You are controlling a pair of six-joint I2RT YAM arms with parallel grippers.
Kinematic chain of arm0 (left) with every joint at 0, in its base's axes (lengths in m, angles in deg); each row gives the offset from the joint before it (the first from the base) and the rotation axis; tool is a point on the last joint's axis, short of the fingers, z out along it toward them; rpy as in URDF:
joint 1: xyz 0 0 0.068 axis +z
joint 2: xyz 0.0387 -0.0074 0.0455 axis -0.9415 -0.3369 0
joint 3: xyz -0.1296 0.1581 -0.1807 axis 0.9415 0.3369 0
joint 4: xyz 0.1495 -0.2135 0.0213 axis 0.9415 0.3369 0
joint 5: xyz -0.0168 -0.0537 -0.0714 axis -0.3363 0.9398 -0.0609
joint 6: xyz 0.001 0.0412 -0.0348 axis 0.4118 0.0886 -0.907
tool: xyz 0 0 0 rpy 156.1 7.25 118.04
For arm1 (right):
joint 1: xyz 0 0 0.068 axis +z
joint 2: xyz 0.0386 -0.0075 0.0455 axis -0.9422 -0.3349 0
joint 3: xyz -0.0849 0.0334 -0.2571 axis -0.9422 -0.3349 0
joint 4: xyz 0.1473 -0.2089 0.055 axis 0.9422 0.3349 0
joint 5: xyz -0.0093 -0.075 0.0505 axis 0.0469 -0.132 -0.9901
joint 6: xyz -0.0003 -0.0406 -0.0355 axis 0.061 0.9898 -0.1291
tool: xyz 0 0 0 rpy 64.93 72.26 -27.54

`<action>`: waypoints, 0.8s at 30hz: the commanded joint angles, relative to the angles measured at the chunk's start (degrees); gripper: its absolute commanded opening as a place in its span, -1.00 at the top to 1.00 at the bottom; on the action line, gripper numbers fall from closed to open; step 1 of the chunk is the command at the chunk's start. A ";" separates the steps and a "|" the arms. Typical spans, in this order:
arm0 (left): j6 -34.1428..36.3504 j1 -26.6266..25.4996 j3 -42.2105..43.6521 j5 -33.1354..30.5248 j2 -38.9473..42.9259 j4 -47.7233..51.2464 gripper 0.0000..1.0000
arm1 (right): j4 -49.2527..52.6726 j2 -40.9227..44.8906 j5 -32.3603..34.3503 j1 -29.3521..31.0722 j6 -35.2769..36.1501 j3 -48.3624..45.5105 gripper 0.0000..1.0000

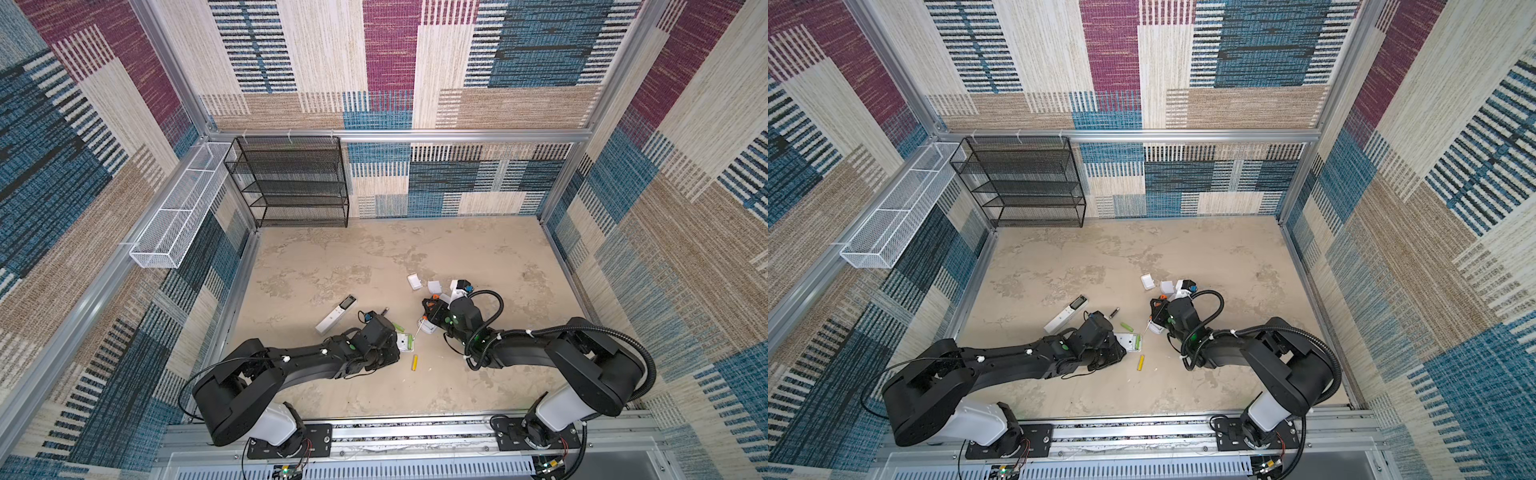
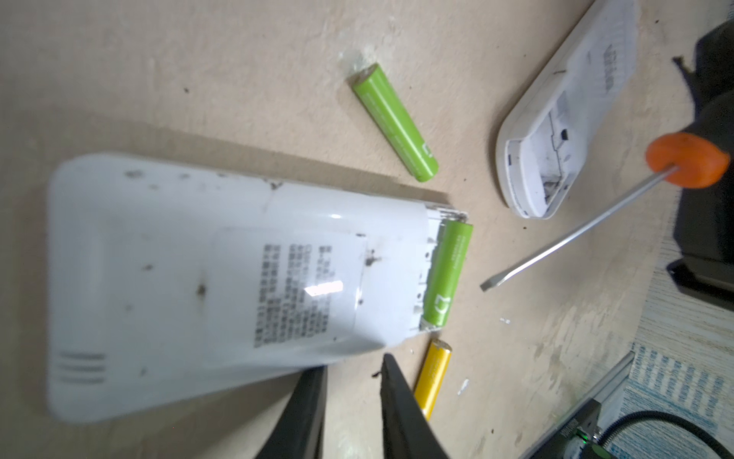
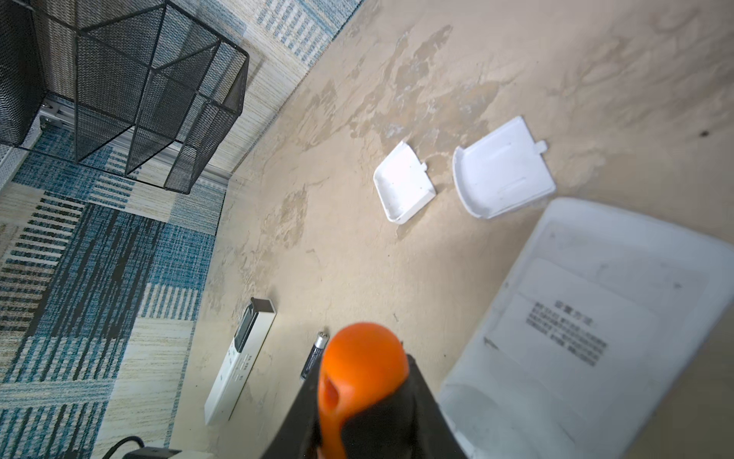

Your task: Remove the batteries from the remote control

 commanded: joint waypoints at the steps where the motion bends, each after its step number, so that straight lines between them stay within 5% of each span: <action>1: -0.33 -0.34 -0.81 0.48 0.33 0.58 0.44 | 0.26 0.96 2.35 0.30 2.66 -0.11 1.00; 11: -0.63 -2.86 -3.97 0.92 -3.66 -0.25 0.49 | 9.14 0.07 9.55 3.84 7.84 5.65 1.00; 24: -1.55 -3.53 -5.10 0.75 -8.70 -3.68 0.61 | 13.64 0.90 16.37 6.43 5.13 6.33 1.00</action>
